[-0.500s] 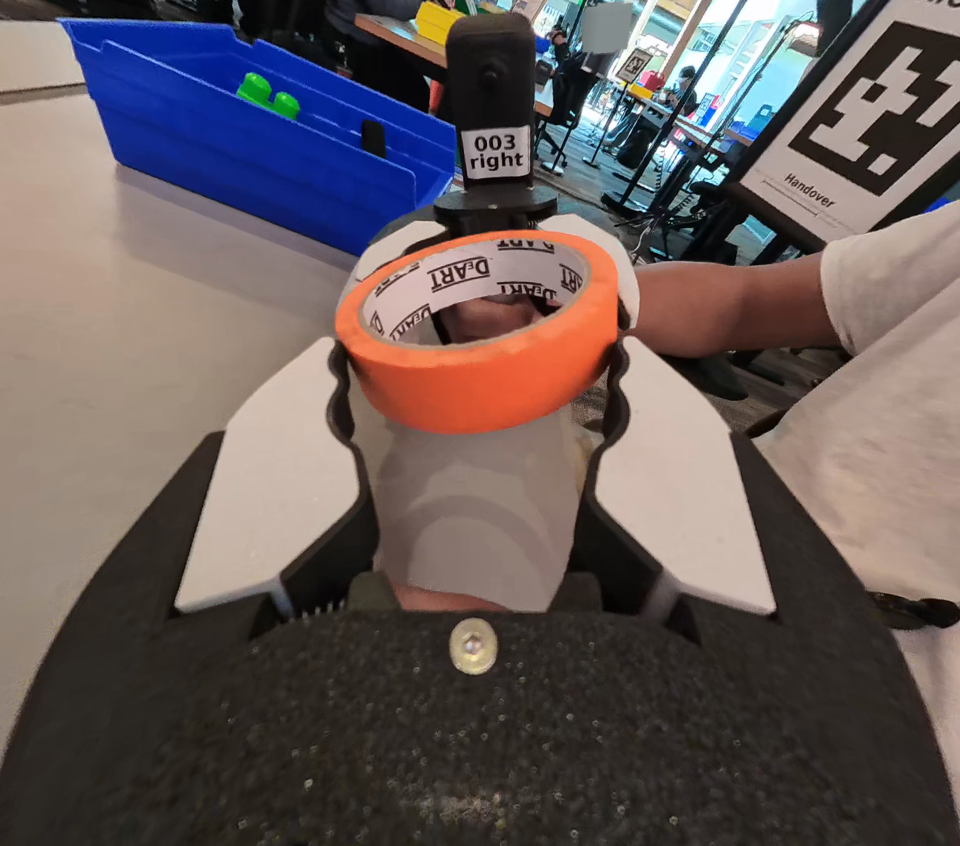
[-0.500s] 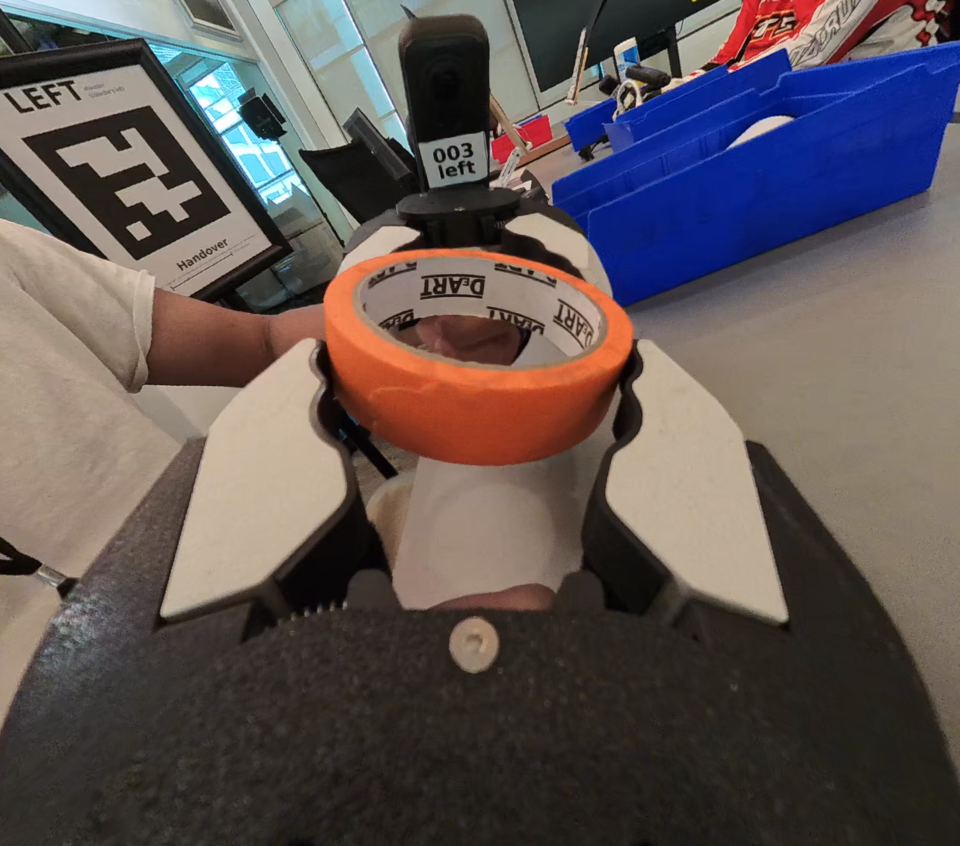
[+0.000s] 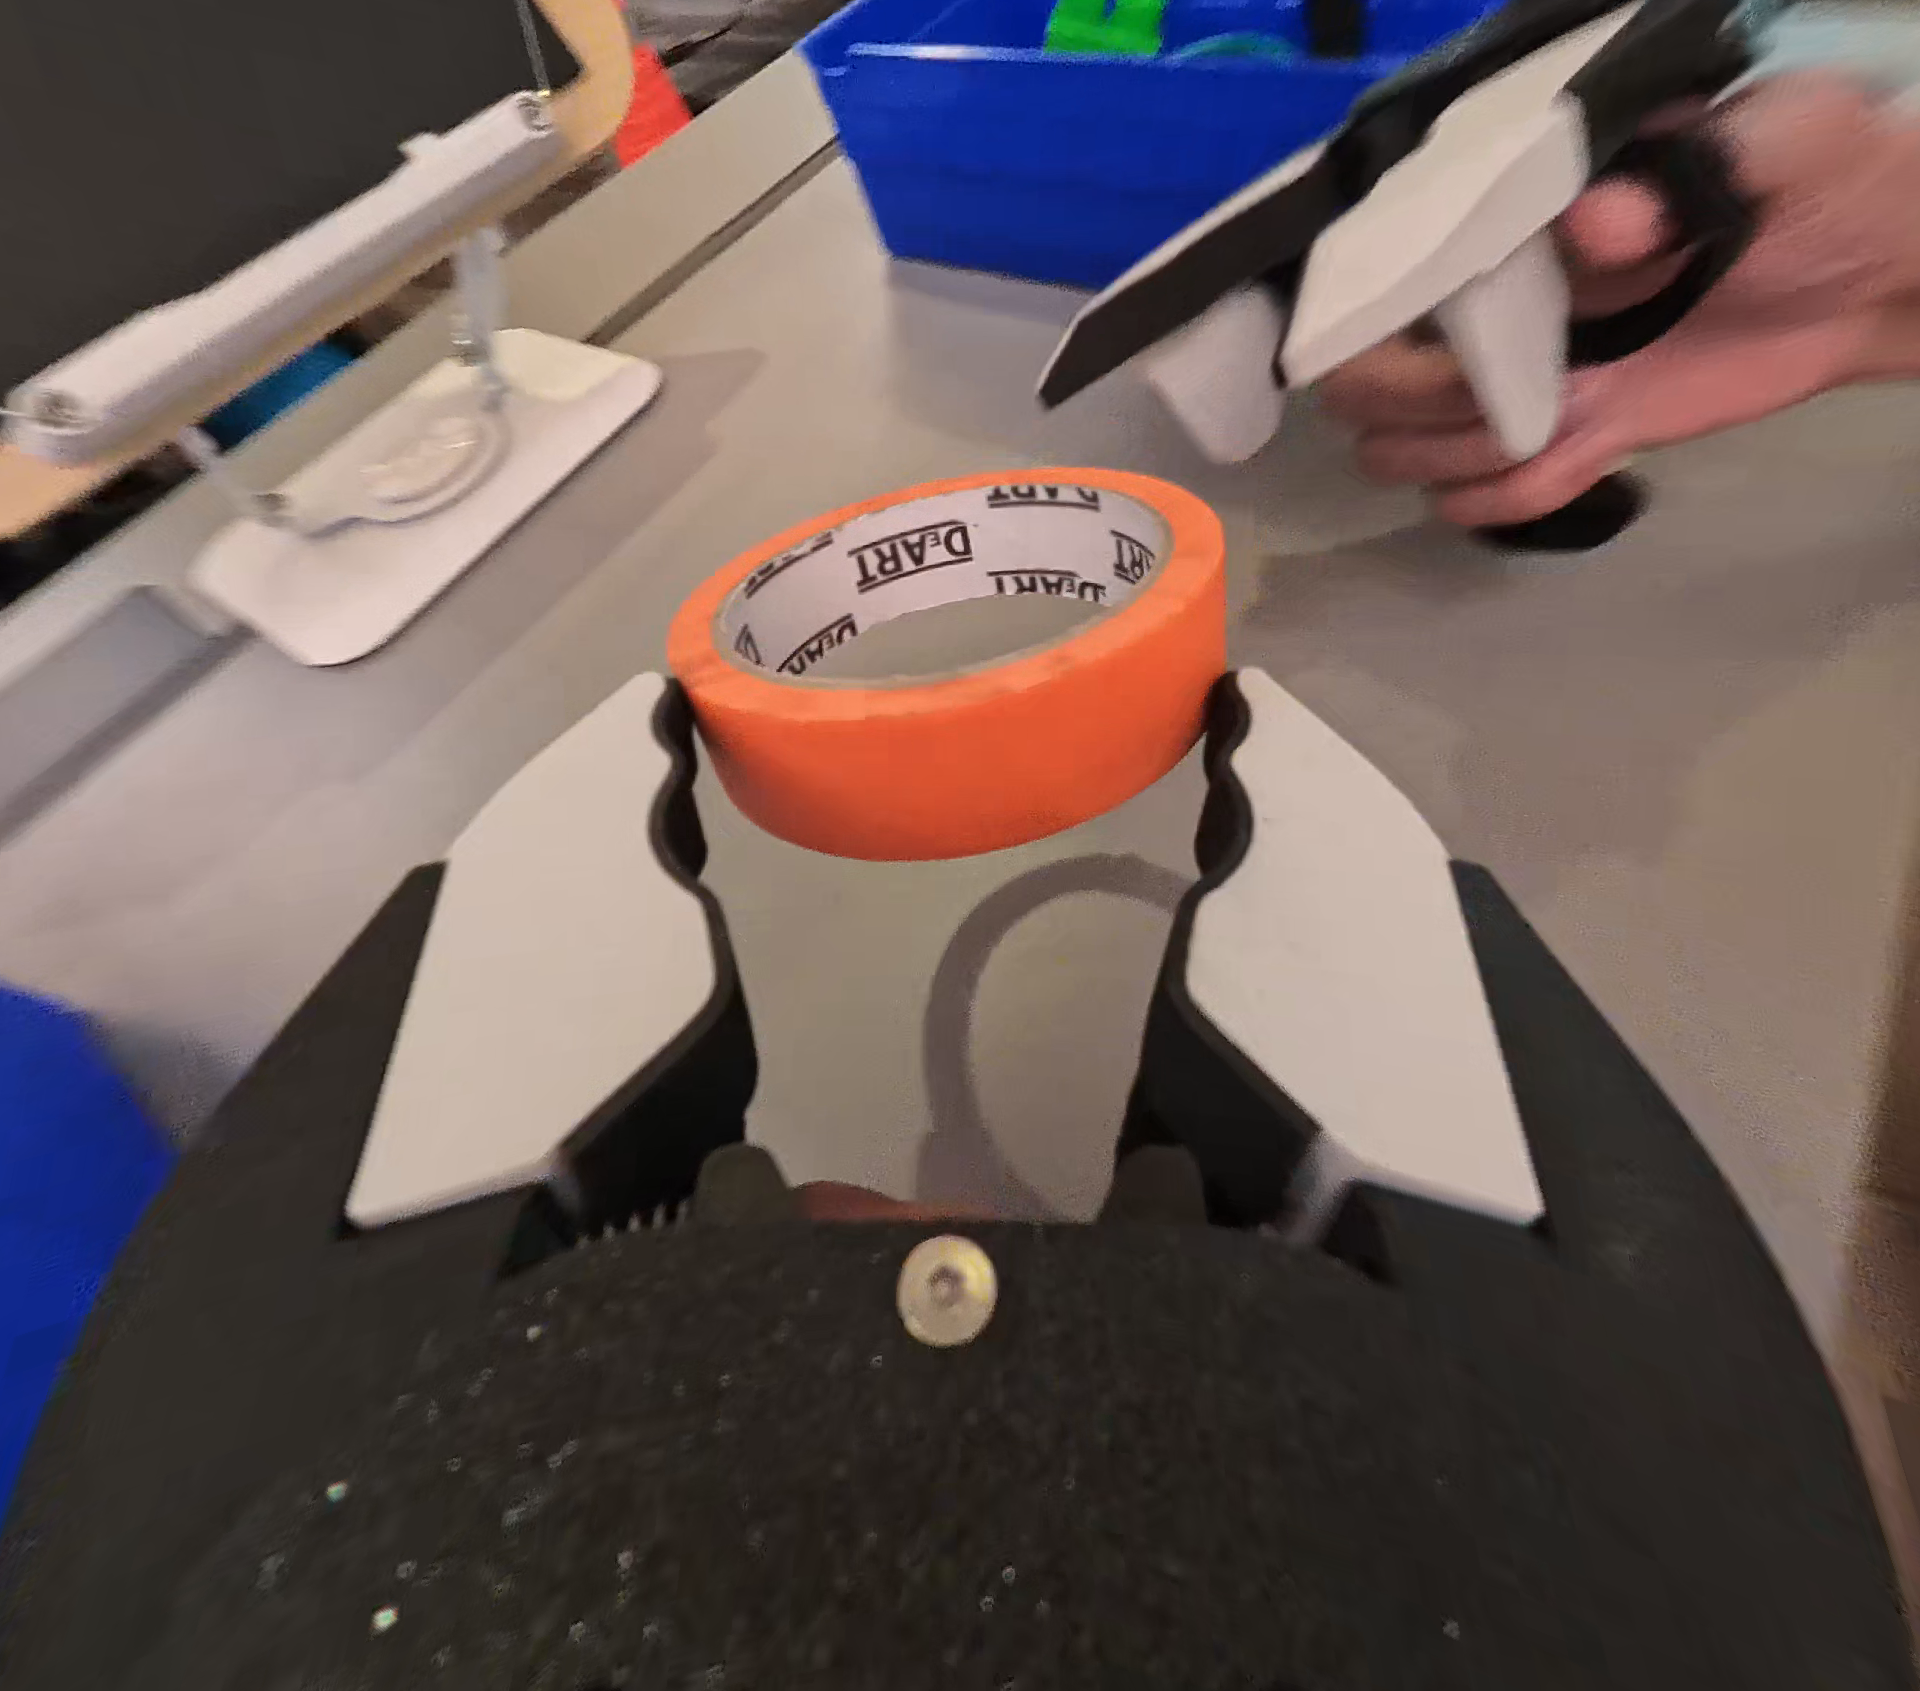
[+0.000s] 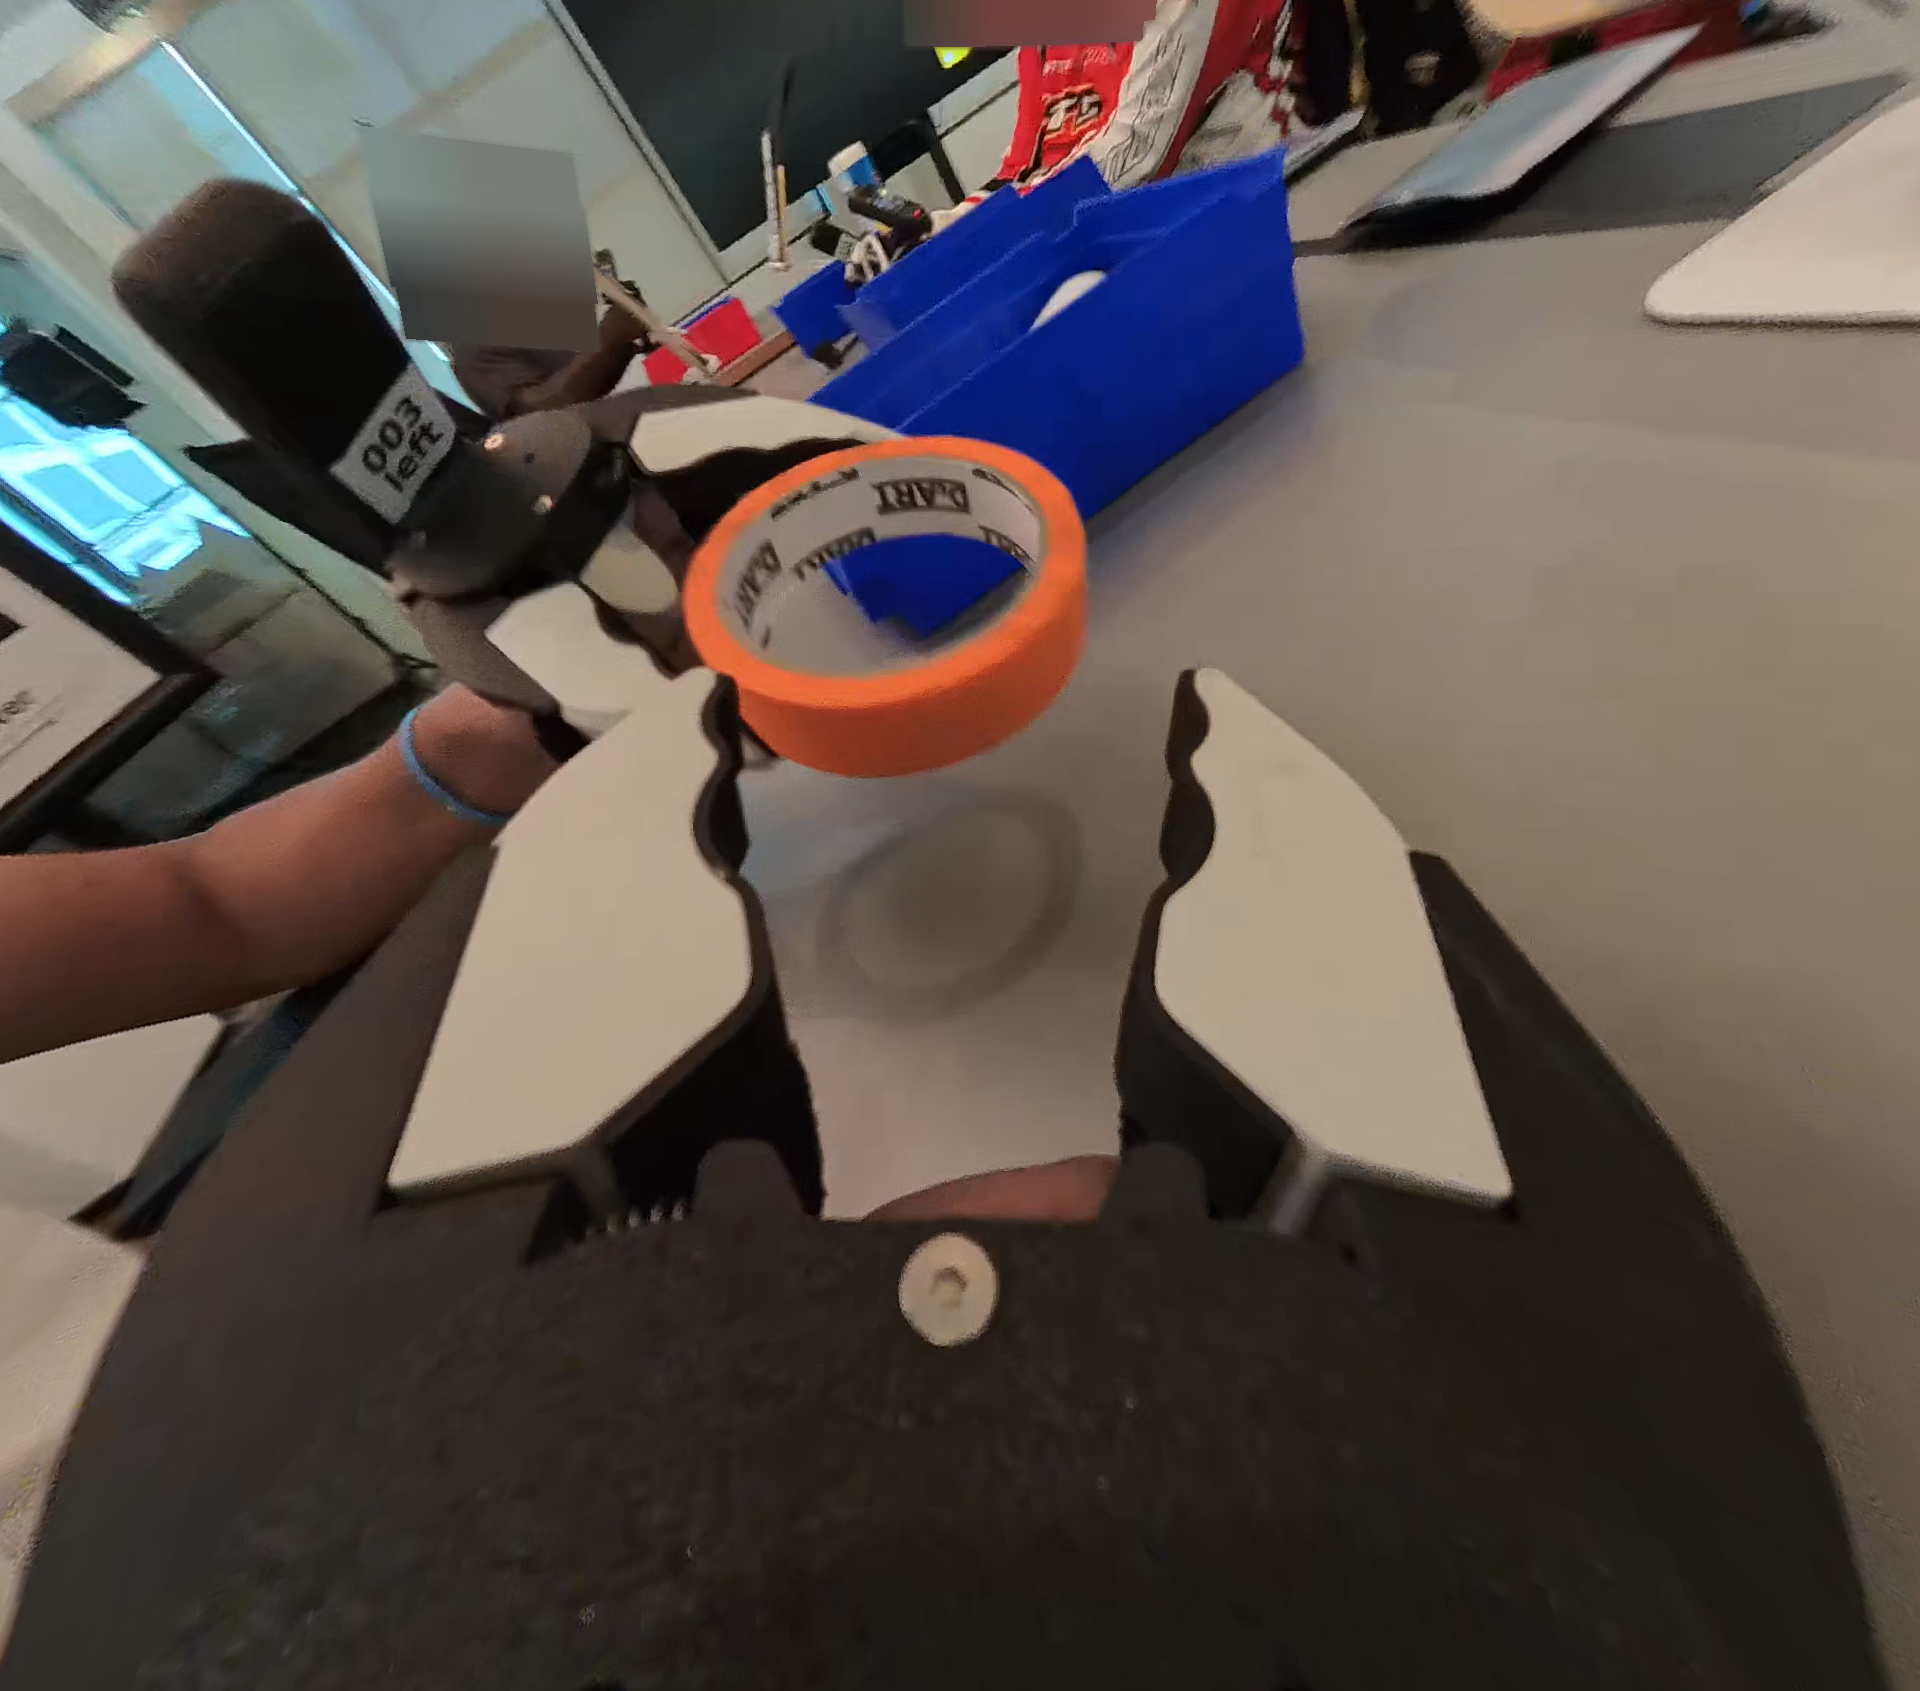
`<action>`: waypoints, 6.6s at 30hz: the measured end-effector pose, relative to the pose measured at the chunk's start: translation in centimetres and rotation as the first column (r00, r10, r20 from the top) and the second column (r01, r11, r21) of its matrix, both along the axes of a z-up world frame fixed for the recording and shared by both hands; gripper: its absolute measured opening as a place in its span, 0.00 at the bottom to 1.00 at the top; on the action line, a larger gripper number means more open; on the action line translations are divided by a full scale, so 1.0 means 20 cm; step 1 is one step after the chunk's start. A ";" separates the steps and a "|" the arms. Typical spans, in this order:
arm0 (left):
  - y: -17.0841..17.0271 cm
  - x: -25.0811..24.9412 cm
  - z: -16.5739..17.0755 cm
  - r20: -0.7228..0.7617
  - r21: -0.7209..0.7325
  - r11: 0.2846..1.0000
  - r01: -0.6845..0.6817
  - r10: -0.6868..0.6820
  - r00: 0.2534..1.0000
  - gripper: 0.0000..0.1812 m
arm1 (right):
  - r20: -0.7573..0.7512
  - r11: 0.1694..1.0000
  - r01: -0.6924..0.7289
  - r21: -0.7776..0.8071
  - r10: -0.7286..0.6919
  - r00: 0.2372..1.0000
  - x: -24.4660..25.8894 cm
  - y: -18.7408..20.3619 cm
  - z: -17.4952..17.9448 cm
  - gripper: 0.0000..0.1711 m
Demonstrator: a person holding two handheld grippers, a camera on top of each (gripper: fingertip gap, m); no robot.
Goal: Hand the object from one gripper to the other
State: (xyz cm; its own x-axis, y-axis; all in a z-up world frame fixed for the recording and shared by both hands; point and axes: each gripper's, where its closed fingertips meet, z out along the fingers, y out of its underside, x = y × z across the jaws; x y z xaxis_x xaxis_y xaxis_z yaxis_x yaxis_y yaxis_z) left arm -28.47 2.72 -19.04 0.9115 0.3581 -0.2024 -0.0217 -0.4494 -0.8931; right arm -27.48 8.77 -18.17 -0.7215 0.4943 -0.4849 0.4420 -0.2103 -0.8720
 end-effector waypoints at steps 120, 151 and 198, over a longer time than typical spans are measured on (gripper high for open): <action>-1.48 -0.76 -0.56 0.262 -0.835 0.532 -0.143 0.611 0.747 0.14 | 0.002 0.934 -0.278 0.225 0.285 0.958 0.31 -0.19 -0.24 0.16; -0.31 -0.27 0.34 -0.324 -0.194 0.978 -0.079 0.012 0.946 0.13 | 0.112 0.965 -0.244 -0.097 0.254 0.961 -0.17 -0.16 0.07 0.28; 0.13 0.14 -0.11 0.568 0.316 0.949 0.007 -0.195 0.800 0.13 | -0.673 0.485 0.469 0.738 0.485 0.558 0.05 -0.26 -0.14 0.13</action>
